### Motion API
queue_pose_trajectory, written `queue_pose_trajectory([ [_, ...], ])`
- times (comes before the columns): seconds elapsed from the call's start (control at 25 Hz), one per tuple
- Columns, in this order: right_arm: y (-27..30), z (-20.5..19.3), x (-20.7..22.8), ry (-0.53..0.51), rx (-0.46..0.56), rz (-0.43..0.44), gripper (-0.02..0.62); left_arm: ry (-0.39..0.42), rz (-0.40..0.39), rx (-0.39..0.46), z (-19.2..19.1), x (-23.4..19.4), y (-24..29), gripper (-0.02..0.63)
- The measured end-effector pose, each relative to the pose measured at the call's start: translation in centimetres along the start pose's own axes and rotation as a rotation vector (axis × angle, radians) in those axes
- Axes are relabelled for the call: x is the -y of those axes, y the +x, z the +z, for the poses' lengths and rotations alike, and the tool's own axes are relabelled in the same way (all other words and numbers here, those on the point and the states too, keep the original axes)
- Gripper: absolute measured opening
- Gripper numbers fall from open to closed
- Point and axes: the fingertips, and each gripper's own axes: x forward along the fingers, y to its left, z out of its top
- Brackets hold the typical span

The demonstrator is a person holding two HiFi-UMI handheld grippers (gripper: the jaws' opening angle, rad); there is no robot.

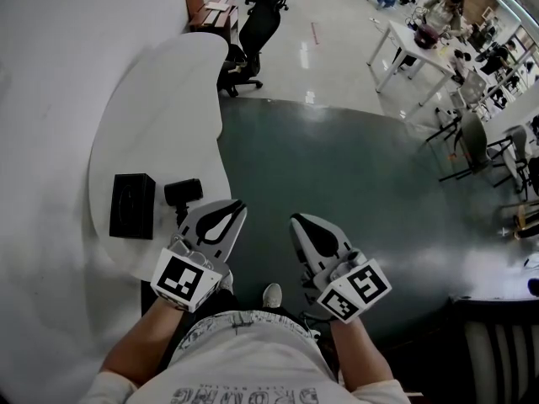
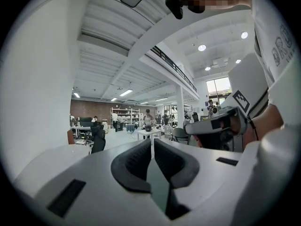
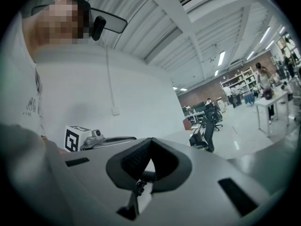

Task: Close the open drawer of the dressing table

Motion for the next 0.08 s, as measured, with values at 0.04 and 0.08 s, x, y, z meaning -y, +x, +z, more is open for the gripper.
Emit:
queue_pose_trajectory([
  [0.04,-0.02,0.0,-0.01,0.004,0.002,0.001,0.008,0.0,0.0,-0.003,-0.08,0.02,-0.06,0.037],
  [0.08,-0.05,0.0,-0.01,0.007,0.004,0.002,0.008,0.0,0.0,-0.006,-0.17,0.03,-0.11,0.037],
])
